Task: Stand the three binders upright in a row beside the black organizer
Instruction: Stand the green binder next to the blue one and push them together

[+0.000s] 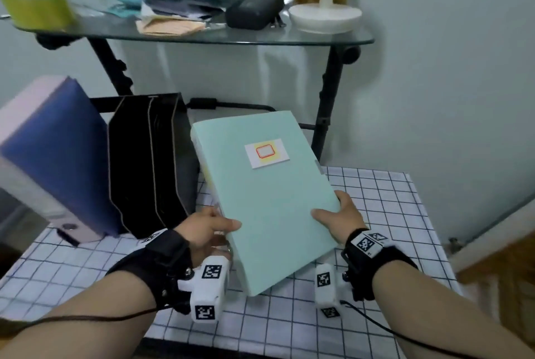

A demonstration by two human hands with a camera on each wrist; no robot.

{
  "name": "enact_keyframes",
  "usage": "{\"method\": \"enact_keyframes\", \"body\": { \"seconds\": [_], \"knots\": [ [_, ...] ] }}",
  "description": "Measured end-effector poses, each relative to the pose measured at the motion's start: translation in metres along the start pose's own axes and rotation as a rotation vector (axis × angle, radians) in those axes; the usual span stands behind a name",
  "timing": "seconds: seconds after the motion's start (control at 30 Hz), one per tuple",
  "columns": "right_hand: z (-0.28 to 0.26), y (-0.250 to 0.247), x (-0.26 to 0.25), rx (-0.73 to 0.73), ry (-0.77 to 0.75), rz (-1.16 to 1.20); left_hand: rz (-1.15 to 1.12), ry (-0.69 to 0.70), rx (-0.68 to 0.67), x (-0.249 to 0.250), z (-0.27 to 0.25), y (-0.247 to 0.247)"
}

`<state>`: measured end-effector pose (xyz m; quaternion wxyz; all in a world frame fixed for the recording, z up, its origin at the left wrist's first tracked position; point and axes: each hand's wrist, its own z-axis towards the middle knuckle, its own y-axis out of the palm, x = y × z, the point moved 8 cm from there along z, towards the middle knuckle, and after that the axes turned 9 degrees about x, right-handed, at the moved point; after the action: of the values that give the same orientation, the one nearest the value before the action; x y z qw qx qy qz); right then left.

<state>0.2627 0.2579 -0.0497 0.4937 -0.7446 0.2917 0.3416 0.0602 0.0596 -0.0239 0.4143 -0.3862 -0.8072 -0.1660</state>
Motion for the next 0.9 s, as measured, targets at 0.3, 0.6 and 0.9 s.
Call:
{"method": "enact_keyframes", "body": {
  "seconds": [0.3,0.6,0.9],
  "knots": [
    [-0.036,0.110,-0.081,-0.157,0.072,0.281,-0.170,0.204,0.280,0.023,-0.057,-0.121],
    [-0.088,0.220,-0.163,-0.359,-0.007,0.541,-0.327,0.319,0.460,0.014,-0.091,-0.226],
    [-0.136,0.279,-0.222,-0.504,-0.125,0.594,-0.436,0.406,0.609,0.007,-0.103,-0.291]
  ]
}}
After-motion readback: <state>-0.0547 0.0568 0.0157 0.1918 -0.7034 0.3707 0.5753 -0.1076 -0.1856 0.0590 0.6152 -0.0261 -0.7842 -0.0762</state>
